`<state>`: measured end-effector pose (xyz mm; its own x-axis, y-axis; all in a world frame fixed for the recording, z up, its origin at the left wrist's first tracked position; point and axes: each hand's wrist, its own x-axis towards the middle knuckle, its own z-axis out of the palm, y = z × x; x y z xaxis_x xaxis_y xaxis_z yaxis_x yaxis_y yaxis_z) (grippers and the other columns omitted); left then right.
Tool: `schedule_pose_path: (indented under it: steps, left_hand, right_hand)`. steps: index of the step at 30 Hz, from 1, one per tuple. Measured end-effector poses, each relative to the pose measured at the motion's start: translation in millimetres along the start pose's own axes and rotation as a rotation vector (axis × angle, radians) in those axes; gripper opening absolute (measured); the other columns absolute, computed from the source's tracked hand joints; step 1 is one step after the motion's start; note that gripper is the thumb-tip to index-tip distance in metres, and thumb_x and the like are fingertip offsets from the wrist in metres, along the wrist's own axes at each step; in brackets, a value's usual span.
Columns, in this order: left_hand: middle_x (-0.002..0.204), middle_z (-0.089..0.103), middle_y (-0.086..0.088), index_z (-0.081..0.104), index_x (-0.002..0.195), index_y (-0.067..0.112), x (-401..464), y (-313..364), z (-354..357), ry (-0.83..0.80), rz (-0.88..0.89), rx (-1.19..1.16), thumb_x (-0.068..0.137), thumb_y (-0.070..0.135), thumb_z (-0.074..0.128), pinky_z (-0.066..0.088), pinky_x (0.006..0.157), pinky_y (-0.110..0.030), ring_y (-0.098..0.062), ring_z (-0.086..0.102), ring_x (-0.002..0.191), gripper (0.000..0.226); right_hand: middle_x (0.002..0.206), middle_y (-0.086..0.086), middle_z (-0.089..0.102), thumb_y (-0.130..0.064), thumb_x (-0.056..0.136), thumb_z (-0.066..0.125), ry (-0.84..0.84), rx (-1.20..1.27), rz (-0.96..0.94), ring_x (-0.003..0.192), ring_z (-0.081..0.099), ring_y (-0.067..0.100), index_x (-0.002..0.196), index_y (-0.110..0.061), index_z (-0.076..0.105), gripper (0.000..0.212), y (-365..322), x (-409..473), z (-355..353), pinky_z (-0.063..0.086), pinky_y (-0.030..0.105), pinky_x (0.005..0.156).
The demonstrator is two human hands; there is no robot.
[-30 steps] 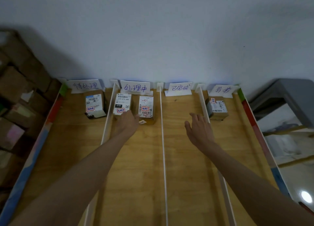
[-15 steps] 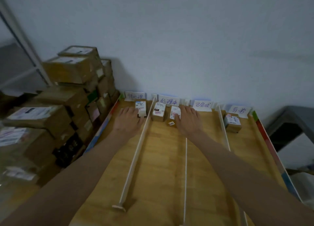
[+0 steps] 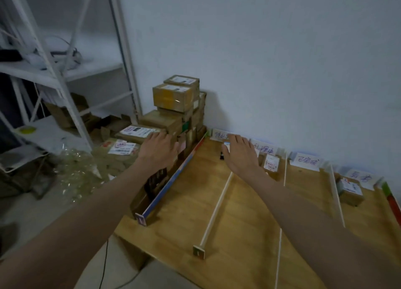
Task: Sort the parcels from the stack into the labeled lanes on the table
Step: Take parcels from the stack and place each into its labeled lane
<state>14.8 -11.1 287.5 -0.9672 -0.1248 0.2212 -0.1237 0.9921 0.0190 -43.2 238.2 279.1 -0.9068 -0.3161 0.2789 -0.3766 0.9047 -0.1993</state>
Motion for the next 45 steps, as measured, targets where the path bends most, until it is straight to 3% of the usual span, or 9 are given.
schedule_pose_path:
  steps: [6,12,17,22,28,33,36,42,45]
  left_hand:
    - [0.128,0.059,-0.009,0.059,0.121,0.015,38,-69,1,0.073,0.027,-0.012,0.099,0.040,0.035,0.034,0.107,-0.042,-0.028,0.052,0.120,0.041]
    - [0.122,0.059,-0.009,0.056,0.121,0.013,128,-141,21,0.079,0.062,0.014,0.099,0.043,0.025,0.035,0.105,-0.042,-0.026,0.055,0.112,0.048]
    - [0.135,0.054,-0.010,0.051,0.135,0.012,205,-179,21,0.094,0.082,-0.042,0.101,0.049,0.026,0.032,0.110,-0.043,-0.029,0.051,0.124,0.056]
    - [0.137,0.053,-0.011,0.049,0.137,0.011,281,-201,23,0.093,0.067,-0.177,0.102,0.053,0.026,0.040,0.104,-0.044,-0.030,0.052,0.123,0.059]
    - [0.141,0.049,-0.016,0.043,0.141,0.006,352,-199,39,-0.045,-0.126,-0.514,0.100,0.054,0.034,0.044,0.096,-0.043,-0.034,0.051,0.124,0.063]
    - [0.120,0.059,-0.013,0.051,0.129,0.005,372,-185,60,-0.183,-0.271,-0.769,0.101,0.052,0.035,0.042,0.060,-0.027,-0.026,0.057,0.092,0.058]
    - [0.105,0.052,-0.007,0.052,0.126,0.005,371,-177,66,-0.165,-0.299,-0.834,0.102,0.048,0.036,0.036,0.056,-0.026,-0.021,0.050,0.085,0.052]
    - [0.114,0.059,-0.011,0.055,0.121,0.006,369,-173,53,-0.151,-0.329,-0.911,0.102,0.045,0.038,0.044,0.067,-0.032,-0.024,0.055,0.089,0.047]
    - [0.113,0.060,-0.010,0.056,0.113,0.010,366,-174,42,-0.123,-0.307,-0.946,0.101,0.045,0.040,0.048,0.066,-0.033,-0.026,0.057,0.091,0.041]
  right_hand:
    - [0.142,0.011,0.051,-0.038,0.103,0.035,0.009,0.035,-0.010,0.131,0.047,0.029,0.143,-0.014,0.042,0.047,-49,51,22,0.035,0.043,0.112]
    - [0.137,0.014,0.054,-0.037,0.103,0.032,0.004,0.015,0.026,0.124,0.052,0.033,0.144,-0.013,0.040,0.048,-87,133,48,0.038,0.044,0.107]
    - [0.135,0.016,0.055,-0.041,0.104,0.031,0.006,0.008,0.107,0.122,0.053,0.034,0.143,-0.013,0.040,0.049,-118,207,56,0.040,0.045,0.102]
    - [0.133,0.015,0.057,-0.044,0.104,0.029,-0.008,0.061,0.210,0.120,0.054,0.033,0.140,-0.013,0.043,0.049,-140,277,60,0.043,0.044,0.097]
    - [0.136,0.020,0.053,-0.047,0.104,0.030,-0.098,0.375,0.513,0.121,0.053,0.035,0.140,-0.004,0.042,0.057,-149,337,72,0.042,0.039,0.093]
    - [0.128,0.018,0.059,-0.042,0.104,0.033,-0.149,0.604,0.655,0.117,0.059,0.033,0.132,0.001,0.053,0.056,-148,359,87,0.048,0.044,0.103]
    - [0.116,0.014,0.065,-0.036,0.103,0.035,-0.106,0.675,0.682,0.102,0.067,0.029,0.124,-0.002,0.059,0.047,-149,363,93,0.054,0.040,0.094]
    - [0.120,0.010,0.066,-0.033,0.104,0.037,-0.090,0.777,0.692,0.097,0.067,0.024,0.124,-0.005,0.060,0.041,-150,356,88,0.047,0.018,0.054]
    - [0.119,0.009,0.068,-0.034,0.102,0.041,-0.080,0.858,0.692,0.096,0.070,0.024,0.123,-0.007,0.060,0.039,-146,346,78,0.050,0.016,0.054]
